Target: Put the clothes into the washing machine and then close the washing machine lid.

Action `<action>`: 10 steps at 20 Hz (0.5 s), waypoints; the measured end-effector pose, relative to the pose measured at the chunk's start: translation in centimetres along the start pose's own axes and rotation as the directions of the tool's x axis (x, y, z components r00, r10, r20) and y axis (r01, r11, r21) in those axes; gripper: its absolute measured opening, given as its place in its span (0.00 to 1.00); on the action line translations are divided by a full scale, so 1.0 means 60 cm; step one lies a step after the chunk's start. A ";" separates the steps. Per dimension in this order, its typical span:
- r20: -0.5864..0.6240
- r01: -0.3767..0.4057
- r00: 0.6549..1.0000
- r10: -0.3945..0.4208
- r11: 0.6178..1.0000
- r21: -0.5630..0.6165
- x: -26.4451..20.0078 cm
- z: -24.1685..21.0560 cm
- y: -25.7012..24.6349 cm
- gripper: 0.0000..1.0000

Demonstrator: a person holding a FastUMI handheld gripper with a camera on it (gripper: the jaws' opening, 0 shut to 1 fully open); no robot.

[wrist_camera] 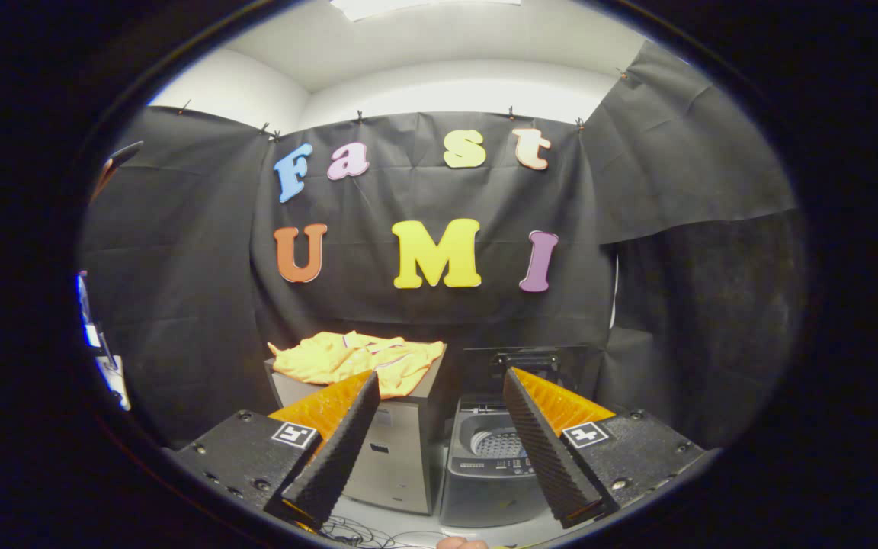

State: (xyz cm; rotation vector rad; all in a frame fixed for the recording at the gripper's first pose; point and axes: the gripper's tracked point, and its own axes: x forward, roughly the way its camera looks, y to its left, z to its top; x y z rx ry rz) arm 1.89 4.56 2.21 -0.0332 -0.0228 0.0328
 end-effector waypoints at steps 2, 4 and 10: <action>0.002 -0.010 1.000 0.010 1.000 -0.013 0.007 0.007 0.007 1.00; 0.000 -0.017 1.000 0.017 1.000 -0.022 0.018 0.015 0.016 1.00; -0.024 -0.051 0.998 0.051 0.999 -0.014 0.084 0.046 0.034 1.00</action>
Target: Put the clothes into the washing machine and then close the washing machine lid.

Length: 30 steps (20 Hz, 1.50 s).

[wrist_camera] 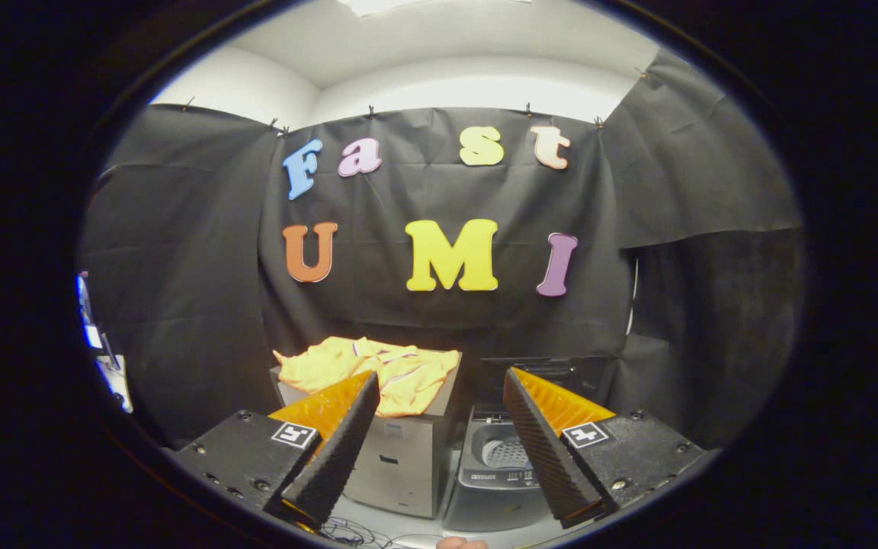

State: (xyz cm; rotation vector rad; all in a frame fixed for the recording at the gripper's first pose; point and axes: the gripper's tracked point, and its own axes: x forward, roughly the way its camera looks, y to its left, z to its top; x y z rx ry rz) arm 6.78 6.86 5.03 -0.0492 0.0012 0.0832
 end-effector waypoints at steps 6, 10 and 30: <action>-0.066 -0.088 0.994 0.087 0.996 -0.015 0.164 0.021 0.048 1.00; -0.161 -0.148 0.976 0.149 0.989 0.017 0.295 -0.009 0.119 1.00; -0.532 -0.154 0.841 0.098 0.986 -0.061 0.562 -0.218 0.249 1.00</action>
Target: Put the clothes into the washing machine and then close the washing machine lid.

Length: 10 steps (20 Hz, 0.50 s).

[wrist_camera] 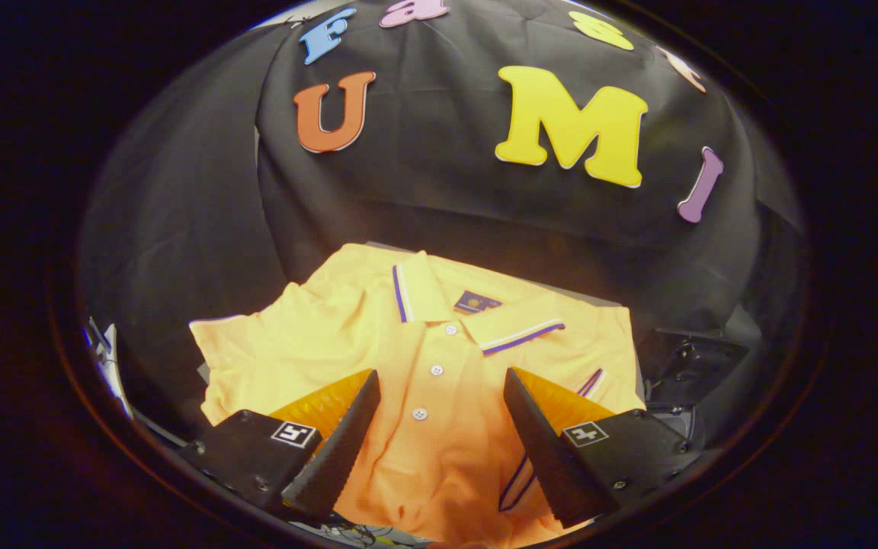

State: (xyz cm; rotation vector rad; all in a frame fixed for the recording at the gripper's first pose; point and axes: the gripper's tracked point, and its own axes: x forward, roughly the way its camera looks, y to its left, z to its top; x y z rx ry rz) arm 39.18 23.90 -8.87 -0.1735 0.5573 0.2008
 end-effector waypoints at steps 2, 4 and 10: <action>0.000 -0.003 1.000 0.003 1.000 0.007 0.007 0.001 -0.003 1.00; -0.011 -0.009 1.000 0.009 1.000 0.009 0.014 -0.001 0.000 1.00; -0.025 -0.044 0.999 0.044 0.999 0.022 0.021 -0.001 0.010 1.00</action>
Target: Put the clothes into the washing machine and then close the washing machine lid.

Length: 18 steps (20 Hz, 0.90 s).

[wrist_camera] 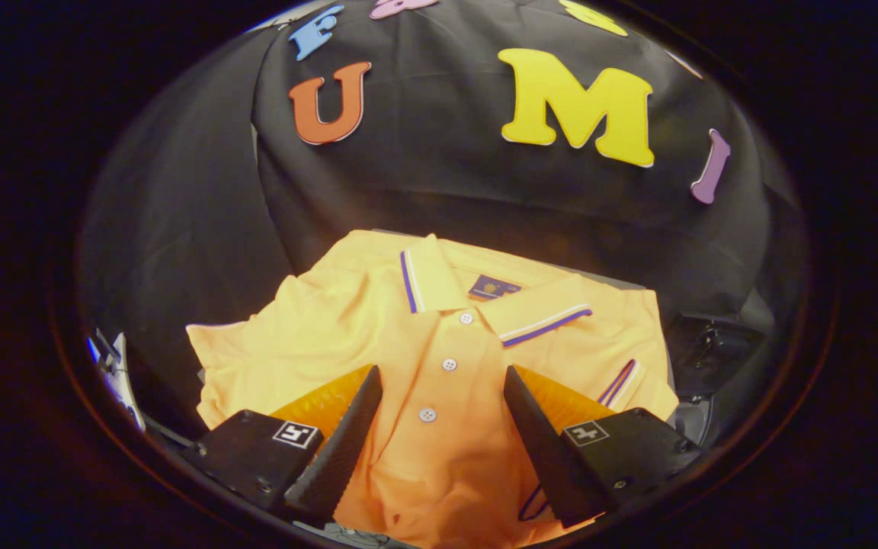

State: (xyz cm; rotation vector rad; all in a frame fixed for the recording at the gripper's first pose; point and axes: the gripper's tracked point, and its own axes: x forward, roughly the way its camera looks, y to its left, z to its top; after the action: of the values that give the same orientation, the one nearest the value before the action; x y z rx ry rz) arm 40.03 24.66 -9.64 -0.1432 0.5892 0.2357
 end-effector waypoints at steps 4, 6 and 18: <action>0.001 -0.067 0.998 0.067 0.997 -0.041 0.005 0.000 0.016 0.86; 0.020 -0.080 0.997 0.081 0.996 -0.032 0.004 0.002 0.020 0.58; 0.056 -0.183 0.982 0.181 0.982 0.035 -0.061 0.080 -0.003 0.06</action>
State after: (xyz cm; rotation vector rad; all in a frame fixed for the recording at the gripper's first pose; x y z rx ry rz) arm 39.69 24.79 -3.59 -0.0441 0.5549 0.4040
